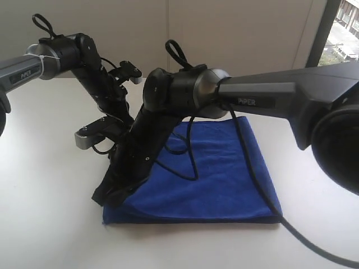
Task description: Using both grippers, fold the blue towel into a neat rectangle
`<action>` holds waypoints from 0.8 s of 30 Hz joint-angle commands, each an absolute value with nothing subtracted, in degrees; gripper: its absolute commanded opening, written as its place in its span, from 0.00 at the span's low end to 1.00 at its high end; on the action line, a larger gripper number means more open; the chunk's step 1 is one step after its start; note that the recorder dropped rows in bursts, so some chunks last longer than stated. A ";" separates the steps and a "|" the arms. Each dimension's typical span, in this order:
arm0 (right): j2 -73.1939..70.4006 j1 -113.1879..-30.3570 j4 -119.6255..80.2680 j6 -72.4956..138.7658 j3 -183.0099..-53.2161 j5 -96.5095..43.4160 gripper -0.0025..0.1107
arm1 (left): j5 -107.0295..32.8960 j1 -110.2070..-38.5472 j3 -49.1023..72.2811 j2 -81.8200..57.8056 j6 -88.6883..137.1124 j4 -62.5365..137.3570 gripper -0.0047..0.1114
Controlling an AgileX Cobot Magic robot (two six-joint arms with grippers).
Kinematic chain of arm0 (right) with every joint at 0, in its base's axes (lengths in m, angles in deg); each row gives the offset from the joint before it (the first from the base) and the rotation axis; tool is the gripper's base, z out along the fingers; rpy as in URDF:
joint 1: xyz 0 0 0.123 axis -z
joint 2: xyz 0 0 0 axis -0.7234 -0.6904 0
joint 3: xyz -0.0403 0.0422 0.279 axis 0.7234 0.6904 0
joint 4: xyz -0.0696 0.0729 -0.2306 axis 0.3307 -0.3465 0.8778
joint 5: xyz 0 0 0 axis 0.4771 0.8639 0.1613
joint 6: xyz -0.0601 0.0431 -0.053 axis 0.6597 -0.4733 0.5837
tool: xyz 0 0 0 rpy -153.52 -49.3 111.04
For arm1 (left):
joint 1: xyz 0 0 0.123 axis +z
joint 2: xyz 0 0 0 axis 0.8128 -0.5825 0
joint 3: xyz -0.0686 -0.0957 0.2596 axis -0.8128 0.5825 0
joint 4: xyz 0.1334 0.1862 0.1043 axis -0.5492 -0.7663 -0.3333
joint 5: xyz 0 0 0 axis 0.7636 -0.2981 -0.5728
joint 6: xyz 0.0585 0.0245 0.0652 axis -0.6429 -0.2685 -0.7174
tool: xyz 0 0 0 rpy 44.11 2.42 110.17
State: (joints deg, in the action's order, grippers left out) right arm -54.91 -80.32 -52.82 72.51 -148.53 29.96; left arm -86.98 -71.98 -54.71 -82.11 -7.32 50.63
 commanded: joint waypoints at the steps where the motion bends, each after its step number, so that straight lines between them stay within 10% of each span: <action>1: -55.33 -80.55 -56.11 74.74 -148.46 30.05 0.20 | -87.79 -72.20 -54.46 -81.73 -7.12 50.31 0.04; 7: -55.33 -80.55 -57.53 74.89 -148.46 29.80 0.55 | -87.79 -72.20 -54.46 -81.73 -6.05 48.46 0.04; 12: -54.61 -80.55 -56.69 74.89 -148.57 31.44 0.56 | -87.79 -72.20 -54.46 -81.73 -4.49 46.47 0.11; 19: -49.01 -80.43 -49.53 73.46 -148.57 30.75 0.56 | -85.89 -72.20 -54.46 -81.47 -3.01 45.99 0.54; 24: -45.60 -78.86 -41.41 67.81 -148.57 30.24 0.56 | -84.63 -72.20 -55.60 -80.38 -0.98 42.85 0.59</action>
